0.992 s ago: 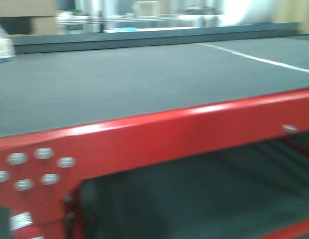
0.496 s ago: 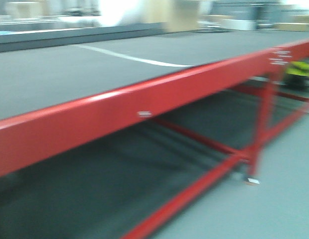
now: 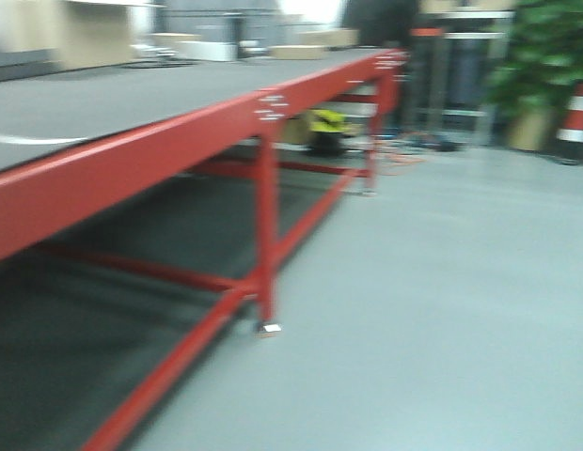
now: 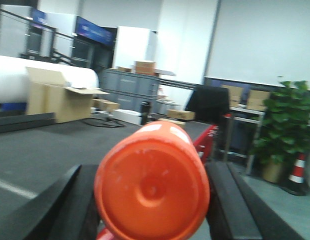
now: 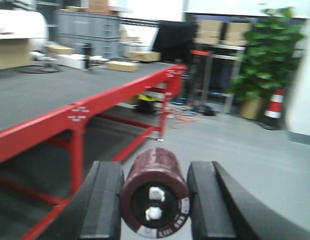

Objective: Place cylindrical capacitor in blue bin on shelf
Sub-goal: 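Drive the base to the shelf of blue bins holding both cylinders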

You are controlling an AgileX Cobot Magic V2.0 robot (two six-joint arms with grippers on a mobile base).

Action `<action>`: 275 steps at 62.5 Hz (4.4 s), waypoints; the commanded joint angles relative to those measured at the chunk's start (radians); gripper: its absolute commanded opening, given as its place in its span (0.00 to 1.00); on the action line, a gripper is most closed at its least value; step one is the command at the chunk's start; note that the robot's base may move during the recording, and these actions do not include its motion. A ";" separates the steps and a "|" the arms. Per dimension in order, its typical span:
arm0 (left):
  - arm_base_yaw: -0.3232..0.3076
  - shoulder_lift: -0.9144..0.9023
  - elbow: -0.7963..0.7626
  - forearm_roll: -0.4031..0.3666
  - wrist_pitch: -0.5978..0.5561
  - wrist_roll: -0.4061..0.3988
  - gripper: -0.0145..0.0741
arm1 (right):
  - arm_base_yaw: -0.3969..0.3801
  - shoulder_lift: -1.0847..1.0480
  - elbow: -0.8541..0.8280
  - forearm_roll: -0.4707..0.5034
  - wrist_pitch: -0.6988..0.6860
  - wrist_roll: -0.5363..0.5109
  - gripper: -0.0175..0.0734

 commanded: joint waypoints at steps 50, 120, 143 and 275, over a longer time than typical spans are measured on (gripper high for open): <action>0.002 -0.008 -0.001 -0.003 -0.023 0.000 0.04 | 0.000 -0.008 0.000 -0.007 -0.032 -0.003 0.01; 0.002 -0.008 -0.001 -0.003 -0.023 0.000 0.04 | 0.000 -0.008 0.000 -0.007 -0.032 -0.003 0.01; 0.002 -0.008 -0.001 -0.003 -0.023 0.000 0.04 | 0.000 -0.008 0.000 -0.007 -0.032 -0.003 0.01; 0.002 -0.008 -0.001 -0.003 -0.023 0.000 0.04 | 0.000 -0.008 0.000 -0.007 -0.032 -0.003 0.01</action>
